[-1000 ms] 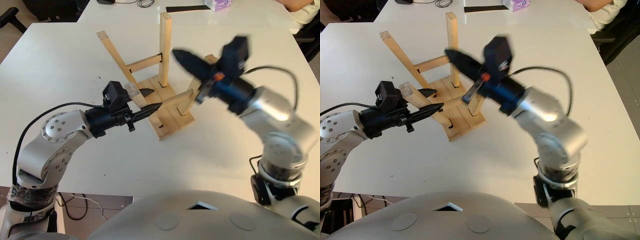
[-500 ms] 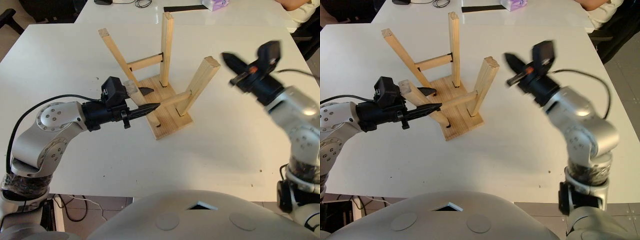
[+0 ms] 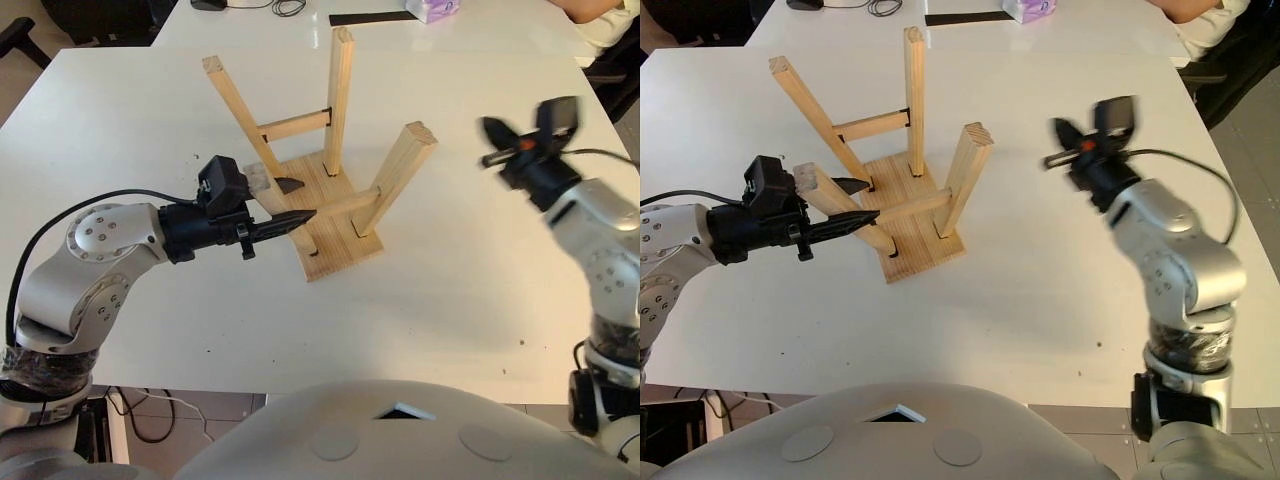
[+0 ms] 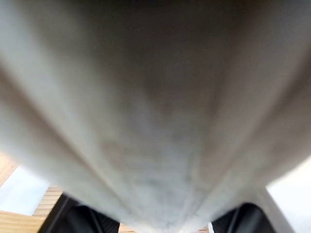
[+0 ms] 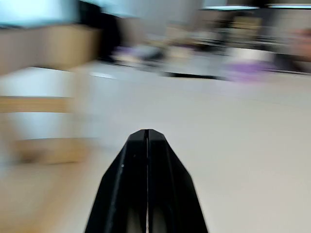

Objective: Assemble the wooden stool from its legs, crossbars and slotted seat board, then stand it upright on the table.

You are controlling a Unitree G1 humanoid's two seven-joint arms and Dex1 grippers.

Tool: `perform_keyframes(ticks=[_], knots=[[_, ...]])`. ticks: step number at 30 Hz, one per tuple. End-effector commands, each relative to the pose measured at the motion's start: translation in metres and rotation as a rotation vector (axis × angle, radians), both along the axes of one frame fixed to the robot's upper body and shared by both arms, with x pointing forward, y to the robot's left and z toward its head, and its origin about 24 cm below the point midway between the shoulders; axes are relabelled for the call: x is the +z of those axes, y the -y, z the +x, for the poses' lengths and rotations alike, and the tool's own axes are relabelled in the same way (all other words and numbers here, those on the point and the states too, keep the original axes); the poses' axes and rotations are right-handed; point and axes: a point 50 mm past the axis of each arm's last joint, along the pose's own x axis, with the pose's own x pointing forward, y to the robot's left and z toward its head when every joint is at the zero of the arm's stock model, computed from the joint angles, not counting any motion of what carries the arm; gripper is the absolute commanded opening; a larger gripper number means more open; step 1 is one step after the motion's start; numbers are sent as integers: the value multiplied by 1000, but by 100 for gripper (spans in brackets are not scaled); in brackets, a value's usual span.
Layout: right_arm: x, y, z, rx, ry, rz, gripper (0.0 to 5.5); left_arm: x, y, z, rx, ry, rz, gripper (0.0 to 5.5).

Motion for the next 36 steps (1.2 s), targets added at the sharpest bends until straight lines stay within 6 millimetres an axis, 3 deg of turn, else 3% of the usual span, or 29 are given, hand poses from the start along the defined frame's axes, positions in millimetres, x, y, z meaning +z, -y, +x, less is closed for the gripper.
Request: perform_keyframes(ticks=[1, 4, 5, 6, 9, 13, 14, 16, 17, 18, 19, 21, 23, 24, 26, 33, 36], knots=[[-1, -44, -16, 232, 1, 15, 0, -41, -14, -9, 55, -241, 138, 204], [-3, -142, -67, 729, -63, 299, 0, -40, -11, -7, 41, -241, 136, 204], [4, -162, -88, 869, -57, 398, 0, -40, -11, -6, 24, -241, 139, 204], [9, -170, -99, 940, -55, 454, 0, -39, -10, -5, 10, -241, 141, 204], [9, -161, -95, 949, -56, 412, 0, -40, -11, -4, -6, -242, 147, 204], [3, -137, -69, 788, -66, 321, 0, -41, -12, -5, -22, -248, 140, 204], [-1, -120, -53, 649, -64, 251, 0, -42, -12, -5, -22, -249, 140, 204], [-9, -65, -15, 224, -49, 108, 0, -43, -13, -6, -20, -251, 140, 204], [-7, -39, -5, 76, -24, 36, 0, -44, -14, -7, -16, -252, 142, 204], [-3, -25, -3, 13, -8, 15, 0, -45, -14, -8, -11, -254, 143, 204], [-1, -23, -4, 12, 5, 24, 0, -45, -15, -8, -5, -255, 143, 204], [-2, -49, -14, 154, -9, 96, 0, -45, -15, -8, 0, -256, 143, 204], [-5, -117, -45, 542, -76, 296, 0, -47, -14, -9, 1, -257, 142, 204], [5, -148, -69, 751, -68, 430, 0, -47, -13, -8, -5, -258, 141, 204], [26, -176, -98, 991, -33, 640, 0, -48, -11, -7, -22, -260, 142, 204], [23, -154, -78, 903, -38, 527, 0, -57, -11, -4, -93, -276, 149, 204], [7, -111, -36, 647, -51, 384, 0, -57, -18, -5, -122, -242, 130, 204]])
